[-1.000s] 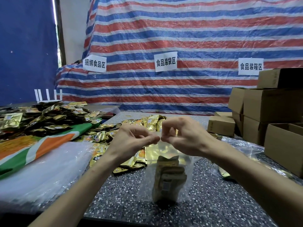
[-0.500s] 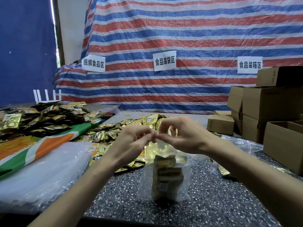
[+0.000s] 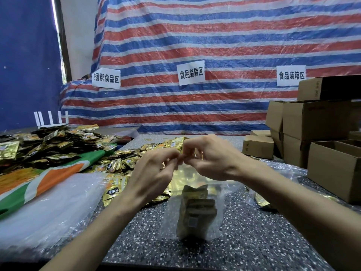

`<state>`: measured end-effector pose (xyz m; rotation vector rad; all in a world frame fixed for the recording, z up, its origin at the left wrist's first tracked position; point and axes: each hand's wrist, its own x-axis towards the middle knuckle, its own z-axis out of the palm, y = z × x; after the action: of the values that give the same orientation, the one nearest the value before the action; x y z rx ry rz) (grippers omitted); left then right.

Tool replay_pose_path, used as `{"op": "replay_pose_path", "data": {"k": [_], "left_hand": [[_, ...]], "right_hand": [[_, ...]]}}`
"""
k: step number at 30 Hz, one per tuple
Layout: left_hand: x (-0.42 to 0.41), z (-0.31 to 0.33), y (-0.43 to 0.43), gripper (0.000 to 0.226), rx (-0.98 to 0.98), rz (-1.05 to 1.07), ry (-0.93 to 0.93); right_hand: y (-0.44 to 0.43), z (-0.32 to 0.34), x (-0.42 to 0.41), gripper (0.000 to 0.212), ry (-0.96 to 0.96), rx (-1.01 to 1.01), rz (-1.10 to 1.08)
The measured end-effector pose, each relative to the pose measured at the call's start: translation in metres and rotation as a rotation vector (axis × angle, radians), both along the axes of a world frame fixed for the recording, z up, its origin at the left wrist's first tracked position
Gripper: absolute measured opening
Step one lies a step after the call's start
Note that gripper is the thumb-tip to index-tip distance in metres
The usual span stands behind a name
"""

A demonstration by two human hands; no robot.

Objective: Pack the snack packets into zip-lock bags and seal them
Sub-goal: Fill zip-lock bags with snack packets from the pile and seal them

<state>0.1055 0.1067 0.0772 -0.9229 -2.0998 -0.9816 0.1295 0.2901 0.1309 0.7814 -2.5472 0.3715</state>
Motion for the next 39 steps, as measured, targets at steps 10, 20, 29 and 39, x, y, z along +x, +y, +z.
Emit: {"op": "replay_pose_path", "data": {"k": [10,20,29,39], "left_hand": [[-0.007,-0.015,0.012,0.025,0.322,-0.087,-0.200],[-0.016,-0.017,0.006,0.021,0.335,-0.115,-0.206],[-0.020,-0.019,0.009,0.019,0.324,-0.126,-0.188],[-0.022,-0.021,0.017,0.022,0.336,-0.103,-0.159]], "right_hand": [[0.038,-0.010,0.000,0.010,-0.006,-0.028,-0.051],[0.087,-0.030,0.002,0.004,-0.042,-0.087,-0.119],[0.118,-0.044,0.009,0.009,-0.089,-0.166,-0.123],[0.133,-0.063,0.006,0.056,0.137,-0.207,-0.158]]}}
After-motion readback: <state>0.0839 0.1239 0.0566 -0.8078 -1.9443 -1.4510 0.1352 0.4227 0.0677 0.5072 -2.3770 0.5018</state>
